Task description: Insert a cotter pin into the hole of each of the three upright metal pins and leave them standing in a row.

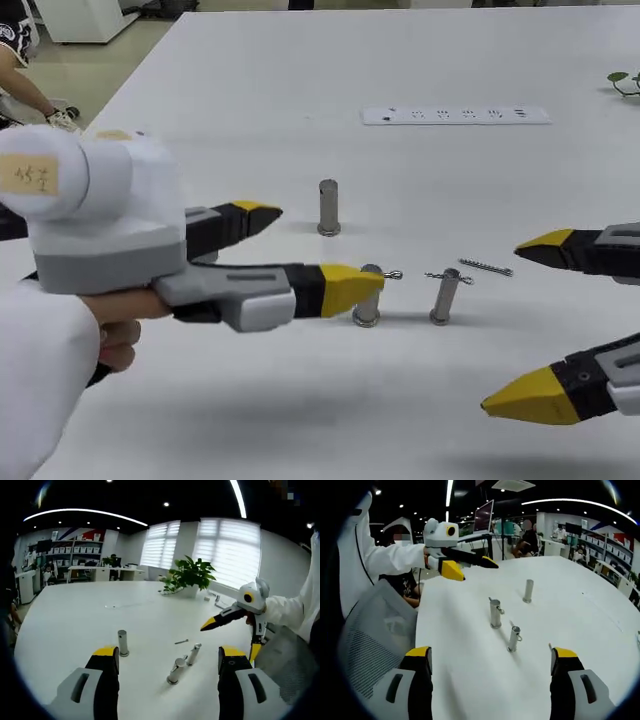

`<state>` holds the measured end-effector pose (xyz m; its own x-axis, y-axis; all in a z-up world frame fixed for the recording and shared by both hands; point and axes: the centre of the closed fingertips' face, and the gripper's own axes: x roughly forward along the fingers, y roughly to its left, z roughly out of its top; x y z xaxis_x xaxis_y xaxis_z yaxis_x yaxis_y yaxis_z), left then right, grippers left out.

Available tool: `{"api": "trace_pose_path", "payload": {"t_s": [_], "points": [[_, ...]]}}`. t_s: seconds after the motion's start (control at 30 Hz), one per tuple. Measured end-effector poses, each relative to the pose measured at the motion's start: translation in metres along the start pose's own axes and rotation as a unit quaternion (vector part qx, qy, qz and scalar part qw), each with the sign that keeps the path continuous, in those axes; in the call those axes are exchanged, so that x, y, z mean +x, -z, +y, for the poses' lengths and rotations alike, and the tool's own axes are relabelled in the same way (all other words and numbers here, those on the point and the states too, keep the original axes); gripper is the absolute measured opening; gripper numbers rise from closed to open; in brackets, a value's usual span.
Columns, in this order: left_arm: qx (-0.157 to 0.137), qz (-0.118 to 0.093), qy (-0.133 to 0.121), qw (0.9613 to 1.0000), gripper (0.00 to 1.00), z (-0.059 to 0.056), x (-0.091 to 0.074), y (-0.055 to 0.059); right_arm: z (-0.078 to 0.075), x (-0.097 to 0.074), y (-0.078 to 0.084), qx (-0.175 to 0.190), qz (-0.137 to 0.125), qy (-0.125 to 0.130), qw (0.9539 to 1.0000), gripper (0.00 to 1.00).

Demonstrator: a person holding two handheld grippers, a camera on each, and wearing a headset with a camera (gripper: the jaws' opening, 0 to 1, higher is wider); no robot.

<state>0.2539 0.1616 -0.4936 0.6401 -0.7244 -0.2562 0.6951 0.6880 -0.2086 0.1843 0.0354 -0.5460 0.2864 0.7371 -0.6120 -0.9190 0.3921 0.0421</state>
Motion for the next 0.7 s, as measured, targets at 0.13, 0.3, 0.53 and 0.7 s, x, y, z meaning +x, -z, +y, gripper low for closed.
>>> {"api": "trace_pose_path", "payload": {"t_s": [0.13,0.3,0.53,0.7], "points": [[0.018,-0.002,-0.034,0.9993,0.75,0.025,0.010,-0.007,0.005,-0.004,-0.004,0.000,-0.004,-0.001,1.0000,0.98],[0.037,0.011,-0.041,0.9984,0.71,0.037,0.024,-0.006,0.006,-0.014,-0.011,-0.004,-0.013,0.010,0.9999,0.97],[0.050,0.048,-0.058,0.9959,0.65,0.059,0.049,0.010,0.002,-0.025,-0.015,-0.003,-0.024,0.033,0.9992,0.96],[0.050,0.058,-0.061,0.9952,0.55,0.066,0.063,0.016,0.001,-0.030,-0.013,-0.001,-0.023,0.043,0.9988,0.95]]}}
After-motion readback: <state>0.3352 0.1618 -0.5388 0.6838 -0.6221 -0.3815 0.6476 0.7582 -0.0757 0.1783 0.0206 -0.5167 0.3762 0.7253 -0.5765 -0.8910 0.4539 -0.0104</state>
